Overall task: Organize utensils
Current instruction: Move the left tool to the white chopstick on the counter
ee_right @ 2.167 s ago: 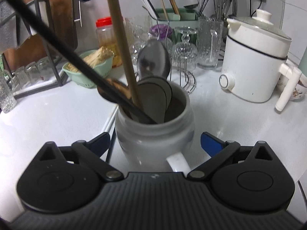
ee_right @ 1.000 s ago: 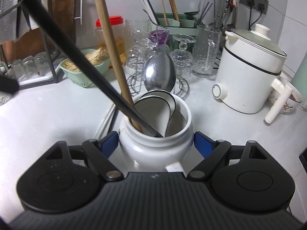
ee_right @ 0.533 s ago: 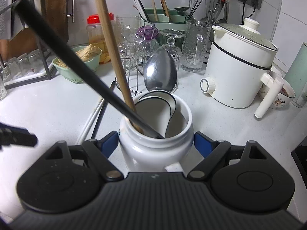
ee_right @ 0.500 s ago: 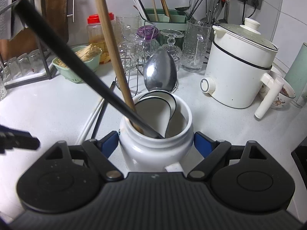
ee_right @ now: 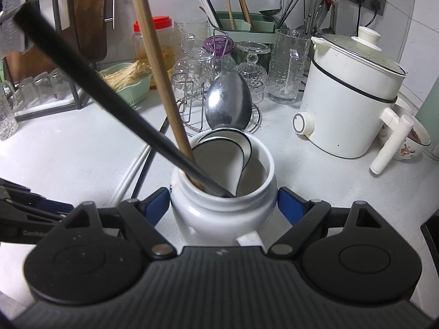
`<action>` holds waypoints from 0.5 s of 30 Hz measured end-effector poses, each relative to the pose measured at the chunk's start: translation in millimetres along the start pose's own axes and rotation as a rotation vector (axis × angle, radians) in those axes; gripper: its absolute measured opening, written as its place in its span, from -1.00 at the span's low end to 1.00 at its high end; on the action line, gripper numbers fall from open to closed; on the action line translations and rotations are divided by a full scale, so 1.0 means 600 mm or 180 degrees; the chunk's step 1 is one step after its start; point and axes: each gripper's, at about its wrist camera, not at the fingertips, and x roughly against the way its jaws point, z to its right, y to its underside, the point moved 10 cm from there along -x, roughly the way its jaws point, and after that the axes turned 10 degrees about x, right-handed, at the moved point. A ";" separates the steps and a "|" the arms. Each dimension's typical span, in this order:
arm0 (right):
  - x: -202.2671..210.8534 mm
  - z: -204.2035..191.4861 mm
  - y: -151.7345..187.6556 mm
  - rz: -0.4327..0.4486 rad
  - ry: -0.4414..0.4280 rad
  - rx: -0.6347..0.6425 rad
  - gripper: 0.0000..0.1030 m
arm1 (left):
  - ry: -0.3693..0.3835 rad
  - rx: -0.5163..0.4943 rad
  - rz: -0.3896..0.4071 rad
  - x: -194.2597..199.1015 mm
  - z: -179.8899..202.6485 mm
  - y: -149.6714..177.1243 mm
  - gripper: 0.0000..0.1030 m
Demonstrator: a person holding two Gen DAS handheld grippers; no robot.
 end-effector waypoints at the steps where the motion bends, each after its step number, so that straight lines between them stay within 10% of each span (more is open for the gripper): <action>1: 0.000 0.001 0.000 0.0002 -0.0012 0.0002 0.70 | -0.0022 -0.0019 0.0006 -0.002 0.002 -0.001 -0.28; 15: 0.004 0.000 0.002 0.0071 -0.0128 0.0141 0.70 | -0.0396 -0.0288 0.0046 -0.020 0.026 0.002 -0.43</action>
